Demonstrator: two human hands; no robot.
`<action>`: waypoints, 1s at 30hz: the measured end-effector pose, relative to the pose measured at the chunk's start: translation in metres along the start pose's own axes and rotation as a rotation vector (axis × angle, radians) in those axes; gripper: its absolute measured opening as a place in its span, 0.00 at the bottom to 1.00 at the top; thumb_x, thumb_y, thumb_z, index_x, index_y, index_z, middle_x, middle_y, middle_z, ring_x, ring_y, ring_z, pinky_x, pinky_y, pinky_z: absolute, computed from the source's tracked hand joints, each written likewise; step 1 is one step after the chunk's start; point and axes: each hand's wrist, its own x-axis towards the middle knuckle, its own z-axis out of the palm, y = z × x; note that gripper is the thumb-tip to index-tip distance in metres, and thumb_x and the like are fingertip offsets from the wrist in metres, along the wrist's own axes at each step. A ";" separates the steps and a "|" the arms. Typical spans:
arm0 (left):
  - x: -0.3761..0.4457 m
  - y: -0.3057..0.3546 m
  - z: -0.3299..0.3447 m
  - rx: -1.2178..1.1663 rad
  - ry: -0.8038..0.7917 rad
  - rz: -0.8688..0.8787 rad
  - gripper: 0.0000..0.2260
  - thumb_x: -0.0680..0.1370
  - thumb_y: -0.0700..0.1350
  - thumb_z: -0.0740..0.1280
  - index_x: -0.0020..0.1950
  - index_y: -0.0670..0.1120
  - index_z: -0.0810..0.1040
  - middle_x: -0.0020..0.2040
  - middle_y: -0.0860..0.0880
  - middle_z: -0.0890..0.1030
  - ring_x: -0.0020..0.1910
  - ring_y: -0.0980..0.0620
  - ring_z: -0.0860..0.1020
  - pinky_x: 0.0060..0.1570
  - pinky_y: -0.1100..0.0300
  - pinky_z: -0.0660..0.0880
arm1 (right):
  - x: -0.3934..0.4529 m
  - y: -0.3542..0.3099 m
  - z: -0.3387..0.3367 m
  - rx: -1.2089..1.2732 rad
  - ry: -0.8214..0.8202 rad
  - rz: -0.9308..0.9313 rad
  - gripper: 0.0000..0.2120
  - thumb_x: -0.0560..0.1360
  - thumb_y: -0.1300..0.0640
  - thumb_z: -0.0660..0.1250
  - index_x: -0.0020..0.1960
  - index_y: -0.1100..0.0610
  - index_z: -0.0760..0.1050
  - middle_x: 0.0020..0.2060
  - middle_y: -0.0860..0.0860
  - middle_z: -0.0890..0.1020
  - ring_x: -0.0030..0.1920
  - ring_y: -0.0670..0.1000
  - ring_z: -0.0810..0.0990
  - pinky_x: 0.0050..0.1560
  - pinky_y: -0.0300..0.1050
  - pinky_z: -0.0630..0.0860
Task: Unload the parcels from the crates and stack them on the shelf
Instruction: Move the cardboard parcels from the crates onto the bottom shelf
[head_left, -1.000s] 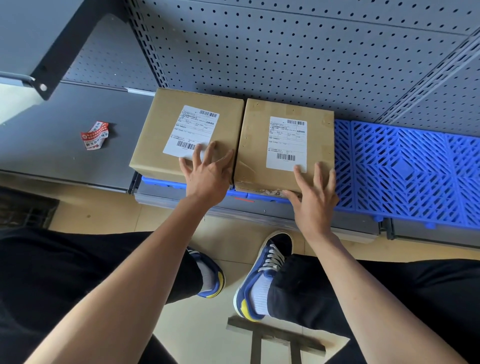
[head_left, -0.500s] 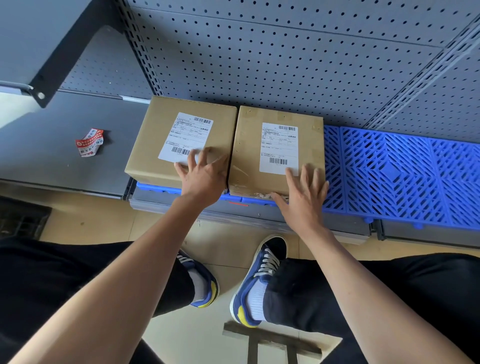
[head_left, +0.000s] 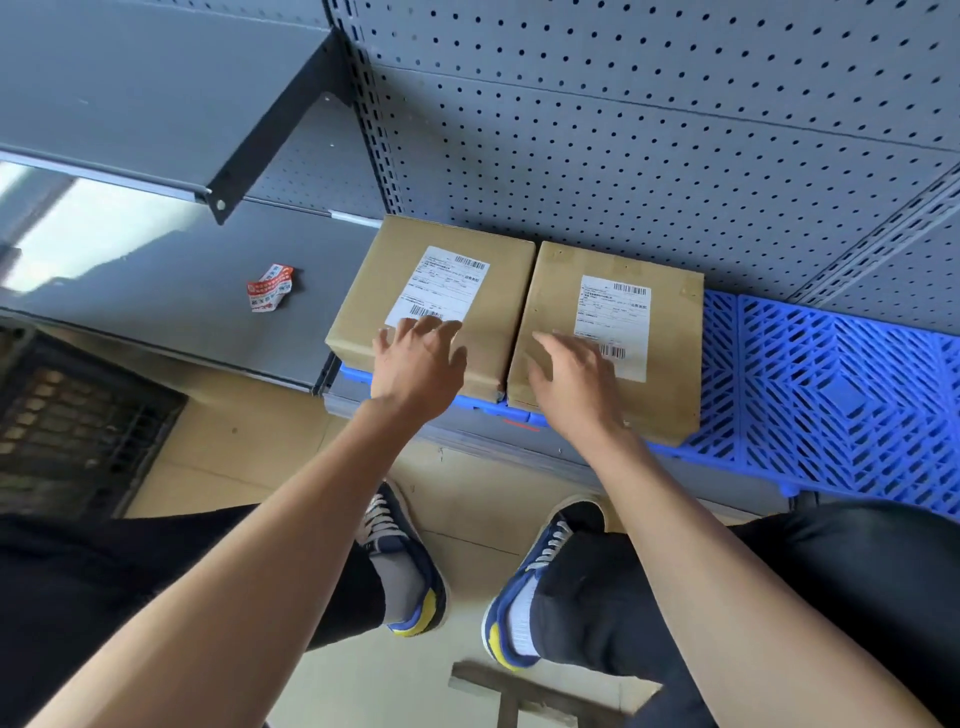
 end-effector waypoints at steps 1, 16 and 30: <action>-0.005 -0.007 -0.007 0.002 0.009 -0.014 0.20 0.83 0.53 0.60 0.74 0.53 0.72 0.71 0.50 0.75 0.70 0.44 0.70 0.70 0.43 0.63 | 0.004 -0.016 -0.002 0.015 -0.011 -0.020 0.18 0.79 0.56 0.65 0.68 0.55 0.76 0.63 0.52 0.81 0.65 0.59 0.76 0.62 0.57 0.73; -0.113 -0.116 -0.124 0.042 0.181 -0.263 0.15 0.81 0.52 0.60 0.66 0.53 0.77 0.65 0.49 0.79 0.64 0.42 0.73 0.61 0.48 0.68 | 0.000 -0.220 -0.018 -0.051 -0.172 -0.424 0.18 0.80 0.52 0.64 0.69 0.51 0.75 0.65 0.50 0.80 0.64 0.59 0.75 0.60 0.53 0.73; -0.235 -0.275 -0.202 0.019 0.331 -0.616 0.19 0.83 0.54 0.59 0.73 0.54 0.73 0.70 0.49 0.77 0.68 0.43 0.74 0.63 0.45 0.70 | -0.035 -0.419 0.029 0.029 -0.304 -0.728 0.21 0.81 0.50 0.64 0.73 0.49 0.72 0.69 0.52 0.77 0.67 0.59 0.76 0.65 0.54 0.74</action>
